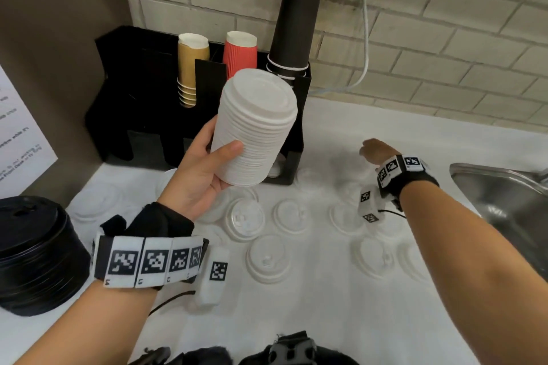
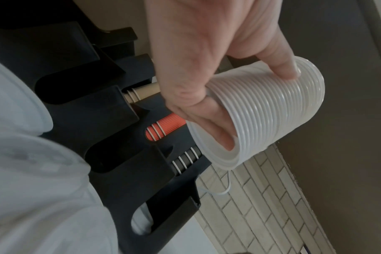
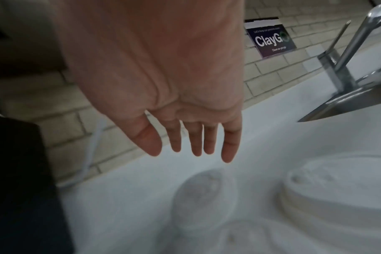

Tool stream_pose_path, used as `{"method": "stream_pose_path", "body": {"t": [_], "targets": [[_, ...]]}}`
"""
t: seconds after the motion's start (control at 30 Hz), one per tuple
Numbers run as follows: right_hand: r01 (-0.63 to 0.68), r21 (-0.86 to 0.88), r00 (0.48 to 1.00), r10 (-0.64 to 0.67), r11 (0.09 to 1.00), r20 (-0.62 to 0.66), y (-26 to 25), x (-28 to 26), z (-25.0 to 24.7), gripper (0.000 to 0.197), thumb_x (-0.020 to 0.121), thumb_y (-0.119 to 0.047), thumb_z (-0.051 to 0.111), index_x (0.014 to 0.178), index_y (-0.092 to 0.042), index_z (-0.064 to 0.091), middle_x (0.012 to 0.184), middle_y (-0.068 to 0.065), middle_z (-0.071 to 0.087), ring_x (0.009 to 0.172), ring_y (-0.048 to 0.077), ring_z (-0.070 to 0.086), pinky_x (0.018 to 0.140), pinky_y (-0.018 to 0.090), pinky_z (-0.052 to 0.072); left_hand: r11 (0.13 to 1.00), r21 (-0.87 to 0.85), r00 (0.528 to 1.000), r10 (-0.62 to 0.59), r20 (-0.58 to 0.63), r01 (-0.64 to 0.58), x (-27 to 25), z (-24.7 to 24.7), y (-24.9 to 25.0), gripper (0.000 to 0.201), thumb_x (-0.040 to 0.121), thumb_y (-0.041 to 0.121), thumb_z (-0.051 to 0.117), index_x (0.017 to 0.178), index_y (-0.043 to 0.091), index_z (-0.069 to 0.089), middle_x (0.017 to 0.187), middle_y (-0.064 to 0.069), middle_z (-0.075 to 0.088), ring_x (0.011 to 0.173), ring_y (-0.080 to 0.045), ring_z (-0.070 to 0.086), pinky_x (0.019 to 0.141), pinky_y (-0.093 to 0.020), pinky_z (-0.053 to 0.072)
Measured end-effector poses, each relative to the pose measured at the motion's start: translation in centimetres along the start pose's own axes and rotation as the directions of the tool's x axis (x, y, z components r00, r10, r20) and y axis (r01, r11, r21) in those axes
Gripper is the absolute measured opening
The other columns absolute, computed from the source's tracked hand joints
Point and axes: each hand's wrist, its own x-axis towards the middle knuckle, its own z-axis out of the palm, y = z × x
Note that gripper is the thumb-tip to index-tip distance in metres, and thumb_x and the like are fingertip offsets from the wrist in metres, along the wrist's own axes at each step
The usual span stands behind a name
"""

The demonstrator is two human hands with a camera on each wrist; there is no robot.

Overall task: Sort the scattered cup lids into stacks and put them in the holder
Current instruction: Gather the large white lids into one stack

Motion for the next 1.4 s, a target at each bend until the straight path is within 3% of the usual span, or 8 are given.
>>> {"method": "stream_pose_path", "body": {"t": [0.07, 0.27, 0.4, 0.77, 0.93, 1.1, 1.23, 1.4], "targets": [[0.015, -0.251, 1.000, -0.012, 0.968, 0.014, 1.1, 2.0, 0.4, 0.044, 0.102, -0.011, 0.039, 0.144, 0.000, 0.036, 0.154, 0.017, 0.027, 0.143, 0.029, 0.026, 0.115, 0.034, 0.025, 1.000, 0.013, 1.000, 0.004, -0.011, -0.004, 0.0, -0.3, 0.1, 0.115, 0.042, 0.049, 0.096, 0.142, 0.024, 0.045, 0.131, 0.001, 0.064, 0.119, -0.018, 0.063, 0.079, -0.031, 0.058], [0.039, -0.322, 0.999, -0.027, 0.946, 0.042, 0.7, 3.4, 0.6, 0.045, 0.105, -0.013, 0.026, 0.150, -0.008, 0.026, 0.158, 0.005, 0.022, 0.147, 0.020, 0.014, 0.114, 0.026, 0.016, 0.999, 0.038, 0.999, 0.002, -0.035, 0.000, 0.1, -0.9, -0.1, 0.117, 0.042, 0.050, 0.095, 0.144, 0.023, 0.044, 0.133, 0.000, 0.062, 0.121, -0.019, 0.061, 0.087, -0.034, 0.058], [0.033, -0.403, 0.999, -0.012, 0.915, 0.053, 0.7, 5.0, 1.2, 0.043, 0.103, -0.008, 0.029, 0.146, -0.002, 0.034, 0.153, 0.012, 0.031, 0.141, 0.028, 0.031, 0.112, 0.033, 0.029, 0.999, 0.052, 0.999, -0.004, -0.046, 0.006, 0.4, -0.7, -0.2, 0.116, 0.041, 0.050, 0.095, 0.142, 0.024, 0.045, 0.130, 0.002, 0.065, 0.119, -0.018, 0.062, 0.081, -0.032, 0.059], [0.107, -0.588, 0.987, -0.014, 0.802, 0.161, 2.3, 7.7, 2.7, 0.069, 0.089, -0.062, 0.050, 0.129, -0.007, 0.054, 0.135, 0.015, 0.051, 0.124, 0.032, 0.048, 0.102, 0.039, 0.041, 0.998, 0.069, 0.998, -0.005, -0.058, 0.009, 0.9, -0.7, -0.5, 0.116, 0.041, 0.051, 0.095, 0.142, 0.023, 0.045, 0.128, 0.003, 0.065, 0.119, -0.017, 0.063, 0.080, -0.029, 0.058], [0.071, -0.439, 0.993, -0.022, 0.896, 0.116, 2.6, 7.6, 2.9, 0.061, 0.087, -0.045, 0.064, 0.130, -0.006, 0.046, 0.131, 0.017, 0.054, 0.117, 0.034, 0.053, 0.097, 0.041, 0.044, 0.998, 0.063, 0.998, -0.008, -0.060, 0.012, 0.8, -0.8, -0.7, 0.113, 0.042, 0.051, 0.095, 0.140, 0.023, 0.047, 0.125, 0.004, 0.067, 0.118, -0.017, 0.063, 0.080, -0.029, 0.058], [0.093, 0.035, 0.994, -0.091, 0.995, -0.064, 0.7, 4.6, 0.7, 0.057, 0.085, -0.053, 0.059, 0.128, -0.021, 0.038, 0.127, 0.020, 0.051, 0.111, 0.037, 0.054, 0.094, 0.044, 0.044, 0.999, 0.031, 0.999, -0.019, -0.047, 0.020, 0.4, -0.7, -0.9, 0.111, 0.043, 0.049, 0.096, 0.139, 0.023, 0.048, 0.128, 0.002, 0.066, 0.120, -0.018, 0.062, 0.085, -0.030, 0.058], [0.273, 0.553, 0.962, -0.220, 0.787, -0.161, -2.5, -1.3, -1.0, 0.043, 0.081, -0.048, 0.057, 0.120, -0.031, 0.047, 0.112, 0.005, 0.061, 0.091, 0.020, 0.054, 0.074, 0.031, 0.042, 0.999, 0.003, 0.999, -0.038, -0.038, 0.038, -0.2, -0.4, -1.2, 0.116, 0.043, 0.047, 0.096, 0.143, 0.021, 0.045, 0.132, -0.001, 0.064, 0.121, -0.020, 0.061, 0.087, -0.033, 0.058], [0.497, 0.716, 0.851, -0.437, 0.490, -0.291, -4.8, -10.8, -0.3, 0.041, 0.072, -0.044, 0.054, 0.112, -0.040, 0.057, 0.104, -0.006, 0.058, 0.085, -0.002, 0.059, 0.080, 0.030, 0.049, 0.997, -0.020, 0.997, -0.074, -0.026, 0.074, -1.0, -0.4, -1.8, 0.116, 0.041, 0.048, 0.096, 0.142, 0.023, 0.046, 0.131, 0.000, 0.064, 0.120, -0.019, 0.062, 0.084, -0.032, 0.058]]}}
